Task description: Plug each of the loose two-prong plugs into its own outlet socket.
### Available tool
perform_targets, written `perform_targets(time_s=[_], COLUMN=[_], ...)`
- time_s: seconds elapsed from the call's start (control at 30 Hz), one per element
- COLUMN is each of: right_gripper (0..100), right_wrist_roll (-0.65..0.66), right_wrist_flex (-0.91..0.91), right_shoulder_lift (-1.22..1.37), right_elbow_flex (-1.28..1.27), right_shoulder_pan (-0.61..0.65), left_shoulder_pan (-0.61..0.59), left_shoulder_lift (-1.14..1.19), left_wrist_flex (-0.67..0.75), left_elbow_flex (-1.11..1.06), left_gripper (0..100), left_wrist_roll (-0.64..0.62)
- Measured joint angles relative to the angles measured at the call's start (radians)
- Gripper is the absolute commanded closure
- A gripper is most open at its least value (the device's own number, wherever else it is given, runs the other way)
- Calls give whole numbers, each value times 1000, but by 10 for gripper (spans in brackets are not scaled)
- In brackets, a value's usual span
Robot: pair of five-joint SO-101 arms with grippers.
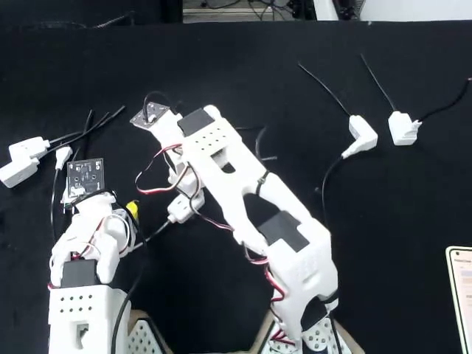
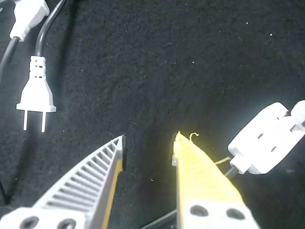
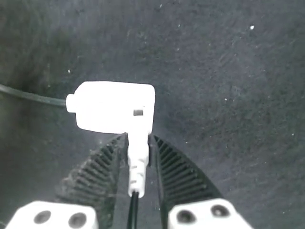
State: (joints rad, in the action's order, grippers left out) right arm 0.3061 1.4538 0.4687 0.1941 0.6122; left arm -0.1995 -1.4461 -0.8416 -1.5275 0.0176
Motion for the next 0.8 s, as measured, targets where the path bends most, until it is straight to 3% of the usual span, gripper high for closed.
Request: perform_targets(time_s=[0.33, 0.8], right_gripper=[988, 988], right_wrist_roll=[101, 176], right_wrist_flex=[-40, 107], right_shoulder_lift=[-3, 23], right_elbow_flex=[-28, 94], right_shoulder_pan=[5, -2], left_shoulder_pan=[0, 0], left_shoulder_lift=[0, 0], left_wrist_flex=[0, 0], left_elbow_flex=[0, 0], left_gripper=[823, 823], left_wrist_roll=[0, 0])
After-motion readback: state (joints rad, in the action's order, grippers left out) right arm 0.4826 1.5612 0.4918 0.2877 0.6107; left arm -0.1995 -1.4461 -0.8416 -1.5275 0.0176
